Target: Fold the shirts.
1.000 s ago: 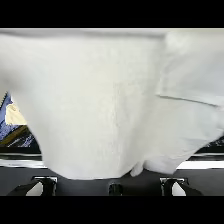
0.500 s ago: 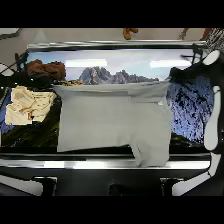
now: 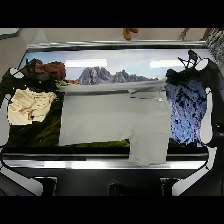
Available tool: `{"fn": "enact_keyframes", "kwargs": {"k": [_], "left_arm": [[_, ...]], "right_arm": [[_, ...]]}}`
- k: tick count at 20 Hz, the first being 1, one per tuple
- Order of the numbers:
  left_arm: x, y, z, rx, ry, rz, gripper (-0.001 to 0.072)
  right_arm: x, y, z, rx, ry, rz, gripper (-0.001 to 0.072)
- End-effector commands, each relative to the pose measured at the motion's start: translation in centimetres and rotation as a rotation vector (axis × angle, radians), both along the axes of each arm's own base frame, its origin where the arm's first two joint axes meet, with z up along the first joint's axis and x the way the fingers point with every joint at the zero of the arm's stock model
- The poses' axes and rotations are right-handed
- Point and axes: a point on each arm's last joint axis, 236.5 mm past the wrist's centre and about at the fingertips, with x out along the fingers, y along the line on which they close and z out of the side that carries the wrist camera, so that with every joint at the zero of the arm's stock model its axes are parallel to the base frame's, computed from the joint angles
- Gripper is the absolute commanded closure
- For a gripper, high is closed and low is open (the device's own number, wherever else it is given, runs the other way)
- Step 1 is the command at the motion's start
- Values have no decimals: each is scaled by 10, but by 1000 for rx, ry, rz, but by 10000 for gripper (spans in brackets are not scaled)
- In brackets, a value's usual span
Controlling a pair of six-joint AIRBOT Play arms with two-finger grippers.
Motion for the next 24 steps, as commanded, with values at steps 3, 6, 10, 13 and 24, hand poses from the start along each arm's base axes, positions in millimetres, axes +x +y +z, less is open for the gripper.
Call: {"fn": "enact_keyframes", "kwargs": {"k": [3, 6, 10, 13, 24], "left_arm": [[-106, -17, -30, -52, 427, -167, 682], [-130, -23, -50, -78, 522, -162, 682], [-145, -26, -64, -91, 578, -163, 683], [-144, -26, -70, -92, 583, -159, 681], [-210, -8, -36, -76, 547, -85, 295]], "right_arm": [[-93, -10, -39, -14, 377, 84, 672], [-119, -4, -64, 19, 486, 91, 672], [-121, -3, -73, 20, 493, 84, 672], [-118, -3, -73, 24, 483, 66, 671], [-214, -69, -13, 76, 602, -93, 279]]}}
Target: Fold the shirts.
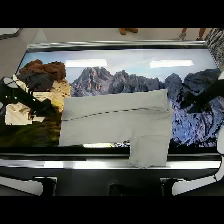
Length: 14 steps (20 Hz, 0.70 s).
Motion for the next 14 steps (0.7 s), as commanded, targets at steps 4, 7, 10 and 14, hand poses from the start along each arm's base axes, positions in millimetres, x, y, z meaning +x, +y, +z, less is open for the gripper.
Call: {"fn": "enact_keyframes", "kwargs": {"k": [4, 7, 10, 14], "left_arm": [[-130, -17, -63, 5, 74, 47, 297], [-141, -15, -69, 10, 66, 65, 297], [-139, -20, -74, 0, 64, 72, 297], [-121, -32, -74, -24, 6, 113, 345]], "right_arm": [[-54, 13, -15, 75, 56, -25, 279], [-55, 15, -15, 83, 54, -11, 279], [-55, 15, -14, 82, 52, -8, 279], [-57, 15, -15, 79, 57, 0, 276]]}}
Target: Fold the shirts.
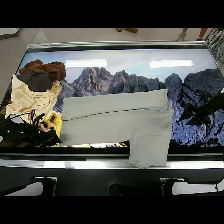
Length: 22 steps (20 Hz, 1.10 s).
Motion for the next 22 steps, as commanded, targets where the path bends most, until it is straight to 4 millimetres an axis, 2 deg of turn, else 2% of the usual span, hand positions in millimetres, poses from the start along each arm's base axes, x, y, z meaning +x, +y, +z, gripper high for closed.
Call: {"fn": "enact_keyframes", "kwargs": {"k": [1, 2, 3, 4, 5, 7, 10, 12, 15, 19, 20, 21, 22], "left_arm": [[12, -7, -7, 5, -42, 34, 353], [11, -11, -9, -2, -30, 24, 402], [9, -15, -11, -8, -19, 17, 402], [8, -17, -12, -10, -12, 8, 465], [8, -19, -13, -11, -12, 3, 605], [9, -18, -11, -10, -20, -1, 679], [9, -18, -10, -11, -24, -2, 679], [10, -18, -9, -10, -33, -9, 679], [11, -18, -6, -6, -48, -9, 679], [13, -17, -3, -3, -58, -9, 679], [13, -17, -3, -3, -58, -9, 679], [13, -18, -3, -5, -59, -8, 679], [13, -18, -3, -6, -60, -7, 679]], "right_arm": [[-2, 0, 0, 0, 2, 8, 275], [-3, 0, 0, 0, 3, 9, 275], [-6, 2, -2, 3, 7, 10, 274], [-11, 5, -4, 6, 9, 15, 272], [-17, 7, -7, 7, 13, 11, 272], [-36, 17, -14, 18, 25, 21, 272], [-82, 45, -38, 67, 57, 54, 272], [-102, 58, -60, 84, 19, 112, 271], [-114, 63, -80, 82, 21, 108, 272], [-117, 81, -91, 137, 7, 59, 278], [-118, 83, -95, 137, 5, 49, 298], [-116, 81, -98, 126, -5, 42, 401], [-111, 79, -98, 114, -21, 37, 564]]}}
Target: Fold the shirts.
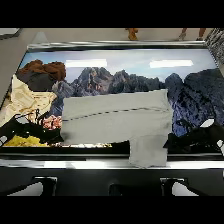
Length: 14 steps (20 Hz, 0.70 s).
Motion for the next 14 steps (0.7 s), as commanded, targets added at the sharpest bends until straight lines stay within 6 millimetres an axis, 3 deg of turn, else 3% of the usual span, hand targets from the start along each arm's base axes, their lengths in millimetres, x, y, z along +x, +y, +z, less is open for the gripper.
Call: {"fn": "enact_keyframes", "kwargs": {"k": [1, 4, 8, 10, 12, 14], "left_arm": [[0, -3, 3, -16, -5, -8, 679], [16, 1, 20, 2, -87, -27, 682], [75, 16, 92, 68, -316, 25, 687], [105, 21, 115, 84, -385, 41, 687], [135, 28, 126, 93, -417, 73, 687], [163, 35, 122, 93, -417, 88, 687]], "right_arm": [[10, -1, -8, -20, -50, -29, 670], [34, -7, 24, -16, -132, 9, 672], [124, -12, 108, -25, -455, -72, 674], [166, -13, 139, -73, -572, -64, 675], [215, -18, 156, -113, -670, -106, 675], [257, -23, 157, -84, -701, -182, 675]]}}
